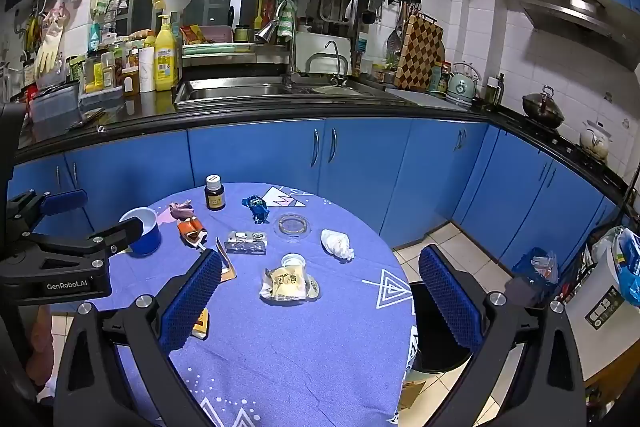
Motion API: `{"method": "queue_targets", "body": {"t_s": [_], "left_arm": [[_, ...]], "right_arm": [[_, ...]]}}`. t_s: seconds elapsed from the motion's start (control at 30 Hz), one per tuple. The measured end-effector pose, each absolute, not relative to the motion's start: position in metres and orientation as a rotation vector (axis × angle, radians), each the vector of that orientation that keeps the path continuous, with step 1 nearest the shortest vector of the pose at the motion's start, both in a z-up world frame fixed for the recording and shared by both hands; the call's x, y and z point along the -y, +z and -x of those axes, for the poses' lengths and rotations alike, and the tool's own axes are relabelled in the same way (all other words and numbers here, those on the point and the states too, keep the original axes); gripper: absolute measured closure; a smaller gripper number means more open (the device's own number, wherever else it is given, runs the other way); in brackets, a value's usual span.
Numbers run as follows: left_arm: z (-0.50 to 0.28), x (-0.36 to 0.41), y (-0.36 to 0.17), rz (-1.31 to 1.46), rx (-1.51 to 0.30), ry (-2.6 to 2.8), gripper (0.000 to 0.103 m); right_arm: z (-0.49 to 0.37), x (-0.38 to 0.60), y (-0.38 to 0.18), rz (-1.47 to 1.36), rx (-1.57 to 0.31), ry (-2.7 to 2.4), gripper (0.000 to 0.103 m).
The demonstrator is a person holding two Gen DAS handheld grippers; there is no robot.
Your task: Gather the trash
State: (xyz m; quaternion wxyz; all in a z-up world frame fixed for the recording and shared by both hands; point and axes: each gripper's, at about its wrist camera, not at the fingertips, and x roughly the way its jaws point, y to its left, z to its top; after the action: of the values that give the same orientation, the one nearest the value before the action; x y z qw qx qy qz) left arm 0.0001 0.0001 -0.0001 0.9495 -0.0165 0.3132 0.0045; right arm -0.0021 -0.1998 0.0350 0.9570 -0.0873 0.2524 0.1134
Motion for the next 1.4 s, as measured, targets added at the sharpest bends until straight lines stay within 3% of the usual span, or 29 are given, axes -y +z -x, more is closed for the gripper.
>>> {"method": "queue_targets", "body": {"t_s": [1.4], "left_arm": [[0.003, -0.002, 0.003, 0.016, -0.614, 0.018, 0.004]], "right_arm": [[0.0, 0.2, 0.035, 0.182, -0.518, 0.222, 0.006]]}}
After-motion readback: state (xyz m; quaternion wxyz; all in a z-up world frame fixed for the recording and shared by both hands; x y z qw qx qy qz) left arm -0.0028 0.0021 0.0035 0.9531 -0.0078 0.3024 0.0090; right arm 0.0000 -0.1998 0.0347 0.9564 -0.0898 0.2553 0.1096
